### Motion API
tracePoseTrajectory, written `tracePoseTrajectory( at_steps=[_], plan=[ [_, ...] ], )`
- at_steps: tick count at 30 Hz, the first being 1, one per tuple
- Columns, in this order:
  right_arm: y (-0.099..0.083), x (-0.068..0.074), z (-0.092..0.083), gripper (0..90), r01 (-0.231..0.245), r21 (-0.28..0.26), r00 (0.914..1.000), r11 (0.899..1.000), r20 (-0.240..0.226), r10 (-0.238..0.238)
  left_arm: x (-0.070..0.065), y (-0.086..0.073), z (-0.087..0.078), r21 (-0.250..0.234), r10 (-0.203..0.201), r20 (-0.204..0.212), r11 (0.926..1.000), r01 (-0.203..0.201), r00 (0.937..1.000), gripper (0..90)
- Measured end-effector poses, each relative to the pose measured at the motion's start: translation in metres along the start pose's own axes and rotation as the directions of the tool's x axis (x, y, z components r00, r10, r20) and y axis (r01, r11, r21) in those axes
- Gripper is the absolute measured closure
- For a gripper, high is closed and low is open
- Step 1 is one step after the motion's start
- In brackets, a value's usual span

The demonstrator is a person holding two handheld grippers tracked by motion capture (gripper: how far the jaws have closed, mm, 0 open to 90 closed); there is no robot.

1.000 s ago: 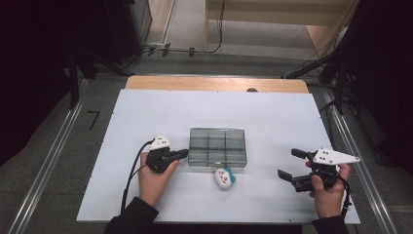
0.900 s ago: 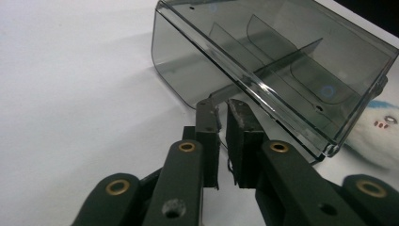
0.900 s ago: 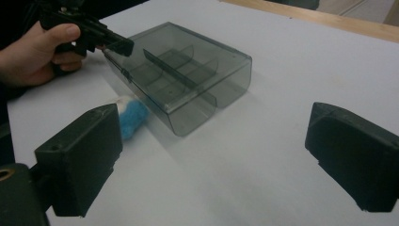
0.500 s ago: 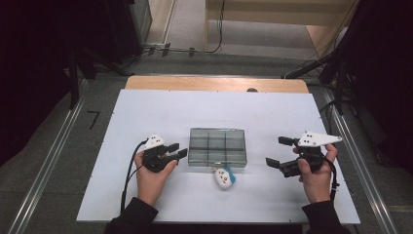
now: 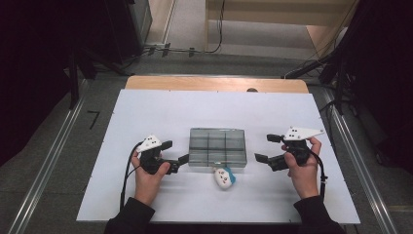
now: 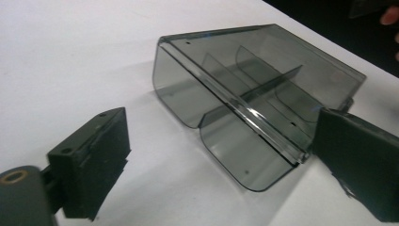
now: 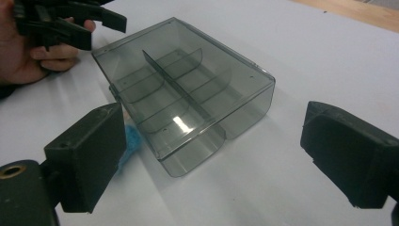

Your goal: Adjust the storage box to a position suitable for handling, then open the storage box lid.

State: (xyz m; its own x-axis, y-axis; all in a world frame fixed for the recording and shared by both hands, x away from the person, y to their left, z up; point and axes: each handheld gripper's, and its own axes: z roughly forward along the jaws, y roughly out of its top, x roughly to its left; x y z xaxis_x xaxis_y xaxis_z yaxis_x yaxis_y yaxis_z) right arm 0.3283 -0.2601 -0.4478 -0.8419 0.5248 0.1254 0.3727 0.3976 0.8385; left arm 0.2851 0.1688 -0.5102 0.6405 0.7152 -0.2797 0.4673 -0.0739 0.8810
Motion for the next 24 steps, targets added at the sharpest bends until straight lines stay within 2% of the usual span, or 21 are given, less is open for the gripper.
tracePoseTrajectory(
  at_steps=[2, 4, 7, 13, 17, 19, 21, 22, 24],
  plan=[
    [-0.002, -0.001, 0.002, 12.4, -0.013, 0.0, 0.9999, 1.0, -0.005, 0.013, -0.001, 0.0, 0.0, 0.001, 0.007, 0.007, 1.0, -0.007, 0.9999, 2.3],
    [-0.004, -0.002, 0.003, 12.8, -0.021, 0.003, 0.9997, 1.0, -0.009, 0.021, -0.001, 0.0, 0.0, 0.003, 0.009, 0.013, 1.0, -0.009, 0.9999, 2.3],
    [-0.007, -0.003, 0.005, 21.5, -0.043, 0.003, 0.9991, 0.999, 0.003, 0.043, -0.001, 0.0, 0.0, 0.007, 0.01, 0.02, 0.9999, -0.01, 0.9997, 2.3],
    [-0.01, -0.002, 0.013, 39.5, -0.053, 0.033, 0.9983, 0.998, 0.028, 0.052, -0.002, 0.0, 0.0, 0.008, 0.01, 0.035, 0.9999, -0.01, 0.9993, 5.6],
    [-0.011, -0.002, 0.02, 52.0, -0.059, 0.063, 0.9982, 0.996, 0.014, 0.058, 0.002, 0.002, -0.003, 0.012, -0.022, 0.022, 0.9997, 0.021, 0.9995, 13.9],
    [-0.012, -0.001, 0.022, 57.9, -0.061, 0.073, 0.9981, 0.995, 0.018, 0.06, 0.003, 0.003, -0.005, 0.02, -0.034, 0.002, 0.9992, 0.034, 0.9994, 20.0],
    [-0.013, 0.0, 0.023, 64.7, -0.079, 0.057, 0.9968, 0.995, 0.018, 0.078, 0.005, 0.003, -0.006, 0.037, -0.048, -0.019, 0.9981, 0.049, 0.9987, 33.0],
    [-0.014, 0.0, 0.023, 67.5, -0.084, 0.048, 0.9964, 0.995, 0.013, 0.084, 0.007, 0.003, -0.007, 0.034, -0.063, -0.024, 0.9974, 0.063, 0.9978, 36.6],
    [-0.014, 0.001, 0.025, 73.8, -0.075, 0.059, 0.997, 0.995, 0.022, 0.074, 0.009, 0.004, -0.009, 0.036, -0.076, -0.027, 0.9964, 0.077, 0.9968, 47.5]
  ],
)
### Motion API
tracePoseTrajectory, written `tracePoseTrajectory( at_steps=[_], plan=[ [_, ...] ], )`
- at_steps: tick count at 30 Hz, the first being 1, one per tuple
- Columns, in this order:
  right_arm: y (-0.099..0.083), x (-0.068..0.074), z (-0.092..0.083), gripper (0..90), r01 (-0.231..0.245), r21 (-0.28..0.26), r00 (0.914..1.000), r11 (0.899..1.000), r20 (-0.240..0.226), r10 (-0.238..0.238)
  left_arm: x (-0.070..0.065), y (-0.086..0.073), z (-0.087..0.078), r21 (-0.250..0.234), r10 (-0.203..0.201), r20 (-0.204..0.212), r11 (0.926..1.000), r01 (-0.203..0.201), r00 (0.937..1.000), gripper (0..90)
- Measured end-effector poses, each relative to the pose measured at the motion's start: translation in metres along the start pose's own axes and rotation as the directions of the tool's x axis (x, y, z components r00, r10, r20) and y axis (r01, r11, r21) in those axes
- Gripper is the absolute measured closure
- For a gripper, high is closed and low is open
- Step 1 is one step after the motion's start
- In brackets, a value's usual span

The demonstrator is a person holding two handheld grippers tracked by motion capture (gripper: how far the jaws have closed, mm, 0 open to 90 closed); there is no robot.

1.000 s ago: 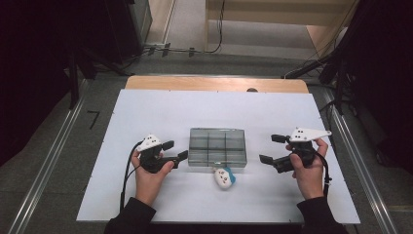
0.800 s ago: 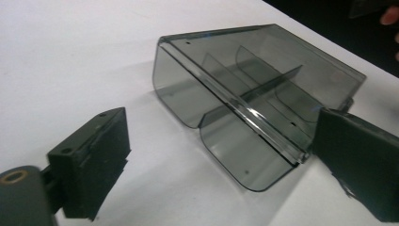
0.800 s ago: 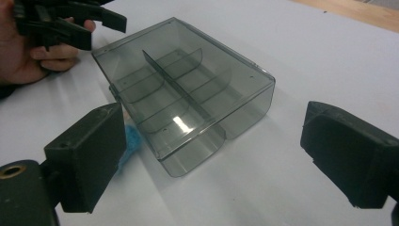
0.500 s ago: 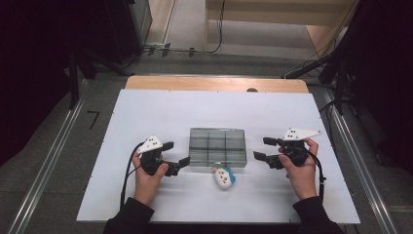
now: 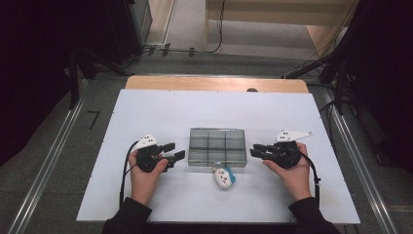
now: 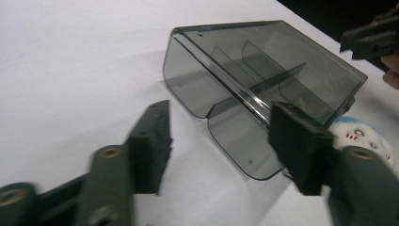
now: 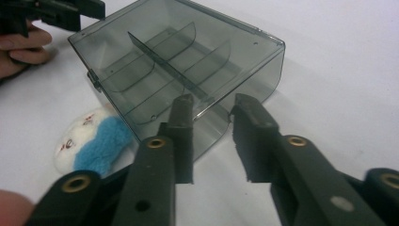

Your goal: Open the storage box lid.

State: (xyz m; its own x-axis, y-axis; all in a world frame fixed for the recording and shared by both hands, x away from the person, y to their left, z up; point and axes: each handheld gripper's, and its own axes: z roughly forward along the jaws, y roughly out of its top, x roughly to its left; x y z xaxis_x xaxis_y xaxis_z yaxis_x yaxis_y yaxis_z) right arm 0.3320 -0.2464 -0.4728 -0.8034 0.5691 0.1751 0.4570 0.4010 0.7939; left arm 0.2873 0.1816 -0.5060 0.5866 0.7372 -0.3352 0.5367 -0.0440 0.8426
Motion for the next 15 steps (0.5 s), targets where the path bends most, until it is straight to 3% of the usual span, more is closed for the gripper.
tracePoseTrajectory(
  at_steps=[6, 9, 15],
  plan=[
    [-0.005, 0.004, 0.006, 87.0, 0.032, 0.034, 0.9991, 0.999, 0.028, -0.033, -0.004, -0.001, 0.005, 0.048, 0.029, 0.009, 0.9984, -0.029, 0.9995, 71.9],
    [-0.007, 0.006, 0.009, 88.0, 0.034, 0.05, 0.9991, 0.998, 0.024, -0.035, -0.008, -0.002, 0.008, 0.075, 0.052, 0.027, 0.9957, -0.054, 0.9983, 82.6],
    [-0.01, 0.01, 0.015, 88.0, 0.06, 0.079, 0.9982, 0.995, -0.003, -0.06, -0.012, -0.003, 0.015, 0.116, 0.06, 0.051, 0.9911, -0.066, 0.9969, 89.9]
  ],
)
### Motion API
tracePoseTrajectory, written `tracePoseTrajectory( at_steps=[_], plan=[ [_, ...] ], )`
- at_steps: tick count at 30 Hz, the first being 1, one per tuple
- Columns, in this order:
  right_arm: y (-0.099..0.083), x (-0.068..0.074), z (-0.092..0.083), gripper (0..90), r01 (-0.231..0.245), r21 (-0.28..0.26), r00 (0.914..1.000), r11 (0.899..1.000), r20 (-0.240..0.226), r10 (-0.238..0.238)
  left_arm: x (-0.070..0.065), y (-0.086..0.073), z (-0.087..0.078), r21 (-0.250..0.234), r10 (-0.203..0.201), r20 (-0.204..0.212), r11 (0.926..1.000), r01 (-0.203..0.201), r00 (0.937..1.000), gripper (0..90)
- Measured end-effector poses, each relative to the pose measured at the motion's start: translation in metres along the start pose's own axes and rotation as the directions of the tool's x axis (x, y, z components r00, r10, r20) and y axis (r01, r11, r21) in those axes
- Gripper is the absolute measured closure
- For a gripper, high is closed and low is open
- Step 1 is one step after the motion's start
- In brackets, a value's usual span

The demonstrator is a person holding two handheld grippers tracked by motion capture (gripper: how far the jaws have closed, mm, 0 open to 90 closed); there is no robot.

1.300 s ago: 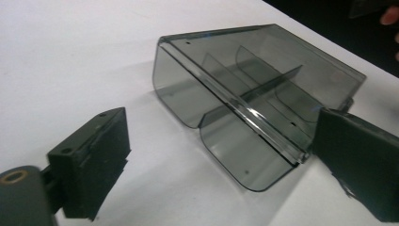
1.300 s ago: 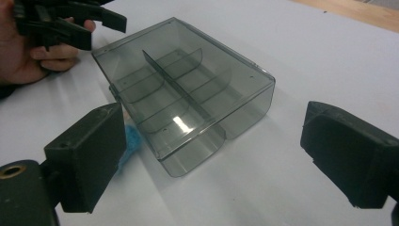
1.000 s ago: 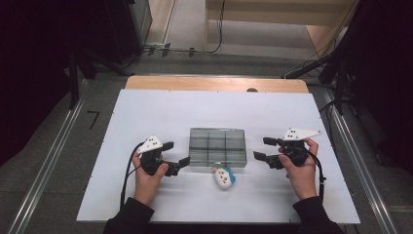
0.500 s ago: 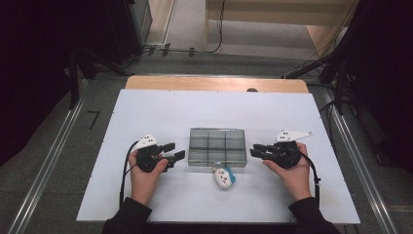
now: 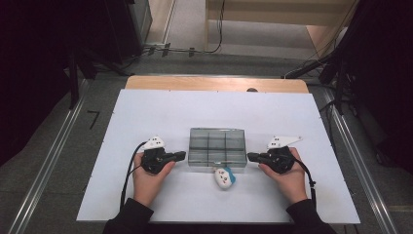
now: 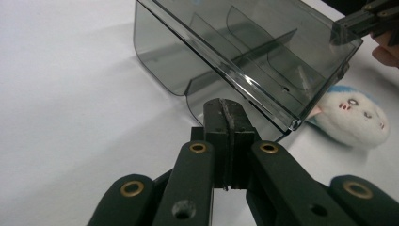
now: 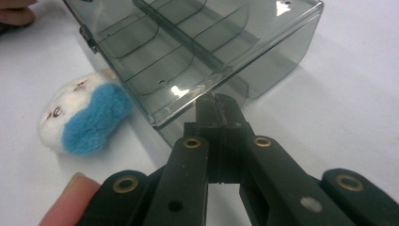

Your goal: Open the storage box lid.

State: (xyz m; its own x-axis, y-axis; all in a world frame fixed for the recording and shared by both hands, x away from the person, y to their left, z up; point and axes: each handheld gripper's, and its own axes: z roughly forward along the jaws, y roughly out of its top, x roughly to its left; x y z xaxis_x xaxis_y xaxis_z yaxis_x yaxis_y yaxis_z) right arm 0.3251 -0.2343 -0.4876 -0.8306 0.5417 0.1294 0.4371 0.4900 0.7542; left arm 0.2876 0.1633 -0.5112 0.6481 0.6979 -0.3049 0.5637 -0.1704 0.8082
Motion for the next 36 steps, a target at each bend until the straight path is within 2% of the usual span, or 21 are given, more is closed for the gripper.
tracePoseTrajectory(
  at_steps=[7, 15, 27, 29, 31, 32, 36],
  plan=[
    [-0.003, 0.0, 0.0, 88.0, 0.008, 0.013, 1.0, 1.0, -0.003, -0.008, -0.003, 0.001, 0.003, 0.022, 0.013, 0.014, 0.9997, -0.013, 0.9998, 90.0],
    [-0.002, 0.002, -0.001, 88.1, 0.023, 0.006, 0.9995, 1.0, -0.023, -0.023, -0.003, 0.001, 0.002, 0.013, 0.01, 0.026, 0.9999, -0.01, 0.9996, 90.0],
    [-0.002, 0.004, -0.003, 88.2, 0.037, 0.003, 0.9991, 0.999, -0.02, -0.037, -0.003, 0.002, -0.001, -0.003, 0.004, 0.043, 1.0, -0.004, 0.9991, 90.0],
    [-0.002, 0.004, -0.004, 88.2, 0.032, -0.008, 0.9993, 0.999, -0.022, -0.032, -0.003, 0.002, -0.001, -0.004, 0.006, 0.047, 1.0, -0.006, 0.9989, 90.0],
    [-0.001, 0.002, -0.008, 88.2, 0.016, -0.052, 0.9978, 0.999, -0.063, -0.019, -0.003, 0.002, -0.001, -0.004, 0.008, 0.053, 1.0, -0.008, 0.9986, 90.0],
    [-0.001, 0.003, -0.009, 88.2, 0.016, -0.066, 0.9974, 0.998, -0.069, -0.021, -0.004, 0.002, -0.001, -0.004, 0.009, 0.054, 1.0, -0.009, 0.9985, 90.0],
    [0.001, 0.005, -0.011, 88.2, 0.027, -0.068, 0.9979, 0.997, -0.056, -0.031, -0.004, 0.003, -0.001, -0.009, 0.01, 0.053, 0.9999, -0.01, 0.9986, 90.0]
  ],
)
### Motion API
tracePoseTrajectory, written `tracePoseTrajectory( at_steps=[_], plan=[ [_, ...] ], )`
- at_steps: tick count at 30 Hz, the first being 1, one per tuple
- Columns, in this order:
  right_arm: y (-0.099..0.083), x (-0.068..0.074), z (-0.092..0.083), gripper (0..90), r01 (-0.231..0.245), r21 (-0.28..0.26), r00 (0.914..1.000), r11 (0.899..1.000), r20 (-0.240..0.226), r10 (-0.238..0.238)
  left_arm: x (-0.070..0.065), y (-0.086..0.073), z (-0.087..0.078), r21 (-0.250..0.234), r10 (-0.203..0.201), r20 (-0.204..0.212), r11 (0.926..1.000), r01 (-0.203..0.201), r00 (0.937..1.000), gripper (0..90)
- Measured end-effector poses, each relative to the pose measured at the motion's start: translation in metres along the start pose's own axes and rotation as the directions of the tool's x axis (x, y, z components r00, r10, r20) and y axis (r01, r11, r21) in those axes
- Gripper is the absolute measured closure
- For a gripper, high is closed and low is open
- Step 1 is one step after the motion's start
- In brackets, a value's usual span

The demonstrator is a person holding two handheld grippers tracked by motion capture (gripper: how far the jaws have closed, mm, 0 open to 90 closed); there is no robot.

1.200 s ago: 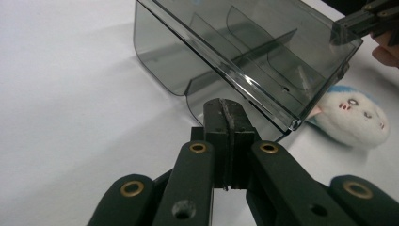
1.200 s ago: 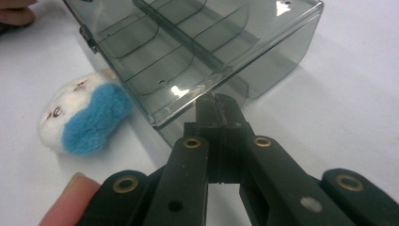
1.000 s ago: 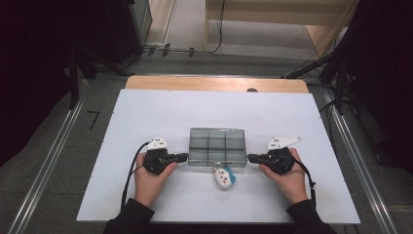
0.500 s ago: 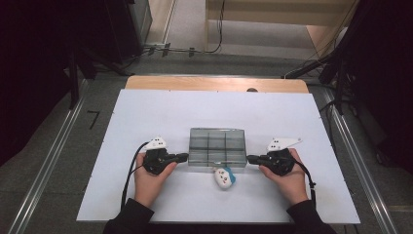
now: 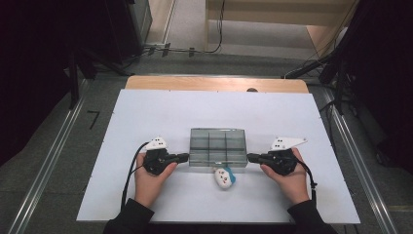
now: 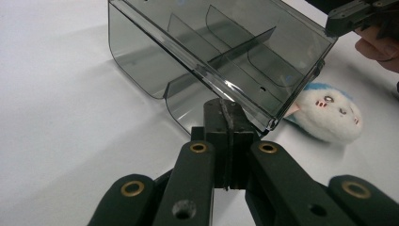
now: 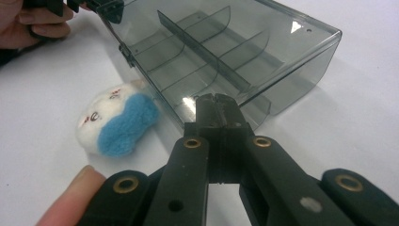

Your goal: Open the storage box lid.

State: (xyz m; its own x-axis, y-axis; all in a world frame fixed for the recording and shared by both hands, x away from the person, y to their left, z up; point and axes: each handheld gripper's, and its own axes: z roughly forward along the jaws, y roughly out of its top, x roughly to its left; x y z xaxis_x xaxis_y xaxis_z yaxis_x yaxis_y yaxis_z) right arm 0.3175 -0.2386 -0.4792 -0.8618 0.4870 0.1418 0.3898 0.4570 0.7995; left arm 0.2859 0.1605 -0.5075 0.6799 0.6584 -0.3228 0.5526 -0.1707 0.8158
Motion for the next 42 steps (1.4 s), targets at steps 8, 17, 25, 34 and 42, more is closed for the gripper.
tracePoseTrajectory(
  at_steps=[8, 17, 25, 34, 42],
  plan=[
    [-0.0032, -0.0033, 0.0046, 88.2, -0.016, 0.042, 0.9993, 0.999, 0.035, 0.015, 0.0005, 0.0007, -0.0011, -0.006, 0.005, 0.006, 1.0, -0.005, 1.0, 90.0],
    [-0.0056, -0.0039, 0.0084, 88.2, -0.013, 0.068, 0.9988, 0.998, 0.049, 0.009, 0.0022, -0.001, 0.0027, 0.033, -0.01, 0.003, 0.9994, 0.01, 0.9999, 90.0],
    [-0.0051, -0.003, 0.0074, 88.2, -0.012, 0.068, 0.9991, 0.998, 0.041, 0.009, 0.0016, -0.0004, 0.0012, 0.024, -0.013, 0.01, 0.9996, 0.013, 0.9999, 90.0],
    [-0.0033, -0.0016, 0.0054, 88.3, -0.016, 0.037, 0.9997, 0.999, 0.016, 0.016, -0.0007, 0.0021, -0.0021, -0.015, -0.01, 0.033, 0.9998, 0.01, 0.9994, 90.0],
    [0.0019, 0.0022, 0.0005, 88.3, -0.013, -0.002, 0.9999, 1.0, 0.003, 0.013, -0.005, 0.0054, -0.0065, -0.066, 0.011, 0.063, 0.9978, -0.007, 0.998, 90.0]
  ],
)
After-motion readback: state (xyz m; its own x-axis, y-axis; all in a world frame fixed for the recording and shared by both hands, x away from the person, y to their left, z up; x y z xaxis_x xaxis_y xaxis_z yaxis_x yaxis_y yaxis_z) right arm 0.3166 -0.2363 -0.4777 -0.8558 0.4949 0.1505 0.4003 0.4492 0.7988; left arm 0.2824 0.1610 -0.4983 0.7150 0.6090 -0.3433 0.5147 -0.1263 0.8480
